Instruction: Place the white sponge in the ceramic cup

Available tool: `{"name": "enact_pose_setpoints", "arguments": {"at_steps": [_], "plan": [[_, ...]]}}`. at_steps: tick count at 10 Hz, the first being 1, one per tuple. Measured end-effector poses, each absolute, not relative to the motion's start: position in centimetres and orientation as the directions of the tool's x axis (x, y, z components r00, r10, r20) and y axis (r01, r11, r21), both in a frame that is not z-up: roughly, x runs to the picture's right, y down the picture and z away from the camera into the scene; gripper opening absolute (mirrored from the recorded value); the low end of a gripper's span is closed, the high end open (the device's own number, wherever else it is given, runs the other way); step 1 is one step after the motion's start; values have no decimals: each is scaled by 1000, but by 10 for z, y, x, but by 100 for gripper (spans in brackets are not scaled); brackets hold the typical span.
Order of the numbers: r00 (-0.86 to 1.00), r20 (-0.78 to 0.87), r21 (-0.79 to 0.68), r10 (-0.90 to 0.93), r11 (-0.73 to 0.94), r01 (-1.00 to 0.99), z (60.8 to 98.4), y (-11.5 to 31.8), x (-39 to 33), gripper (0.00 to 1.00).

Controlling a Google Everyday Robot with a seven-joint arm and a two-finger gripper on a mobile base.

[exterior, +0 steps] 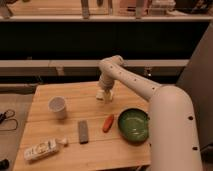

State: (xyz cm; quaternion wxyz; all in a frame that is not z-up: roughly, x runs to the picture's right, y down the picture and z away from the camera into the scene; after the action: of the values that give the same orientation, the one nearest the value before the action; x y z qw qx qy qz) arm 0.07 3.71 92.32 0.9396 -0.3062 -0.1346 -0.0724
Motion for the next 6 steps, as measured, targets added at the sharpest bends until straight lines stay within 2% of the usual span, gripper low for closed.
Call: {"name": "enact_pose_setpoints", "arguments": {"at_steps": [6], "plan": [[961,276,-586,-15,790,180,945,42,11,80]]}}
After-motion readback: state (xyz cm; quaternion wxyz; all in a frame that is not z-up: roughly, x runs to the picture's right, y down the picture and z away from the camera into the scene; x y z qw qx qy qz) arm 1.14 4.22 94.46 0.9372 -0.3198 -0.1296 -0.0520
